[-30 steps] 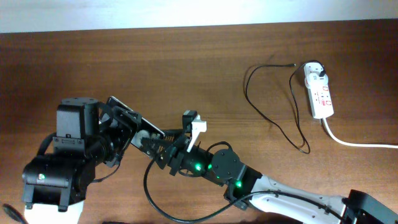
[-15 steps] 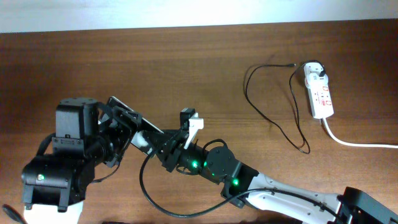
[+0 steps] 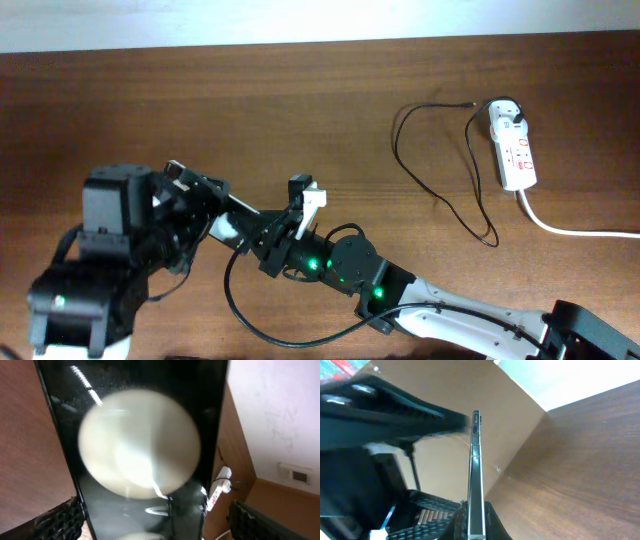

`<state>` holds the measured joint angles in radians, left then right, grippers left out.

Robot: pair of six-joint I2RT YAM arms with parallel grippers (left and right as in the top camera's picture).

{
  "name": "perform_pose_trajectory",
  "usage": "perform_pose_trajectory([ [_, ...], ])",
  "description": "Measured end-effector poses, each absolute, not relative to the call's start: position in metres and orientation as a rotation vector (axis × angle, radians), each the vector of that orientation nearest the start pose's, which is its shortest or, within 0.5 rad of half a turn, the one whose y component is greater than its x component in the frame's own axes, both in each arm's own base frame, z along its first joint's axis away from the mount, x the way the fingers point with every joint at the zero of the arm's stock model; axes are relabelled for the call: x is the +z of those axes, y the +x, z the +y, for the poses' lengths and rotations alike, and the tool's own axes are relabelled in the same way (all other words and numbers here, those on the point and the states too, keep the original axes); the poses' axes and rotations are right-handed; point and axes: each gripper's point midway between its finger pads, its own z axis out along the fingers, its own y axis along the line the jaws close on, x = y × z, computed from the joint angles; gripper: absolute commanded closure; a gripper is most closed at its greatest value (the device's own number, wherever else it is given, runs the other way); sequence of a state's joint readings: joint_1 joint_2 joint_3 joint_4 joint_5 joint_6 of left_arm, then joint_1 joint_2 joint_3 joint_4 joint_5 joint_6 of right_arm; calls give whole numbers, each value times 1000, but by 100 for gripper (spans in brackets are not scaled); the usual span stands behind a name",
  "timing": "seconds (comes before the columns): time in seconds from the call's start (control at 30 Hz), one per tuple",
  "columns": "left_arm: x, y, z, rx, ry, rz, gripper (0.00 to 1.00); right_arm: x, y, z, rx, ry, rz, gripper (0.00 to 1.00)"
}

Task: Plug charger to phone and switch on socket

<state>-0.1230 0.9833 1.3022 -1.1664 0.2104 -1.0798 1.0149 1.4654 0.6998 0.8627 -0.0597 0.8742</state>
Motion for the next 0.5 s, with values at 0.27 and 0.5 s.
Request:
perform_pose_trajectory([
  [0.27, 328, 166, -54, -776, -779, 2167, 1, 270, 239, 386, 1594, -191, 1713, 96],
  [0.5, 346, 91, -29, -742, -683, 1928, 1, 267, 249, 374, 1739, -129, 1792, 96],
])
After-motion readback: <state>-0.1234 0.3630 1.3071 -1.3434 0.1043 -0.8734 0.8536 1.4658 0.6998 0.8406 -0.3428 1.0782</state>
